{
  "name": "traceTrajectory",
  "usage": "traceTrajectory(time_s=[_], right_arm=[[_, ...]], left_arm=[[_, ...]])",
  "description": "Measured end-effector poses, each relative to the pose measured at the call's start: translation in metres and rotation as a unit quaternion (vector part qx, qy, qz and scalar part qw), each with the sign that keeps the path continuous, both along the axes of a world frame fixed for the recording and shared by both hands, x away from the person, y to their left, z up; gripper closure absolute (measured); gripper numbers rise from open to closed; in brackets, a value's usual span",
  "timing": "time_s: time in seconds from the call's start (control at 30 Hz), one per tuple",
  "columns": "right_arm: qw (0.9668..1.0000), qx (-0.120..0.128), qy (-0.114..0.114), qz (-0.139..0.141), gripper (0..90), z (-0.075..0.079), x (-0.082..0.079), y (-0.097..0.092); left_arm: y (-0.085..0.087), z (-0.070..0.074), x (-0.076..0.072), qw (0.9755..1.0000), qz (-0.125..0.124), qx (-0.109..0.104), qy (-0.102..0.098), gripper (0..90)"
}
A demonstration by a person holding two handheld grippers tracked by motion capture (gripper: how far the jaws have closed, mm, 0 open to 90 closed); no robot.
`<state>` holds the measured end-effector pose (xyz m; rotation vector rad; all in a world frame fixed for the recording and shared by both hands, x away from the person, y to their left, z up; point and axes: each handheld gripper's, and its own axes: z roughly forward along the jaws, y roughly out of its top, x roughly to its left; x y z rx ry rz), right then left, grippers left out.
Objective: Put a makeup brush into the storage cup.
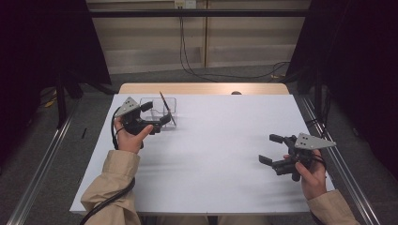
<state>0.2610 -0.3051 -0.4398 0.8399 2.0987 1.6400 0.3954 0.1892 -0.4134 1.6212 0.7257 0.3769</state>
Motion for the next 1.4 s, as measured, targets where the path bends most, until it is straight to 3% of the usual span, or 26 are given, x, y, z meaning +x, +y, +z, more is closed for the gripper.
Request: traceTrajectory(time_s=[0.47, 0.9, 1.0, 1.4], right_arm=[[1.0, -0.002, 0.0, 0.0, 5.7, 0.0, -0.001, 0.0], [1.0, -0.004, 0.0, 0.0, 5.7, 0.001, -0.002, 0.0], [1.0, -0.004, 0.0, 0.0, 5.7, 0.001, -0.003, 0.0], [1.0, -0.004, -0.002, -0.002, 5.7, 0.001, -0.004, -0.001]], left_arm=[[0.003, -0.003, -0.016, 0.9998, -0.018, -0.009, -0.003, 0.4], [0.005, -0.007, -0.032, 0.9992, -0.039, -0.004, -0.006, 0.0], [0.005, -0.008, -0.035, 0.999, -0.044, 0.008, -0.007, 0.0], [0.01, -0.013, -0.045, 0.9981, -0.062, 0.008, -0.004, 0.0]])
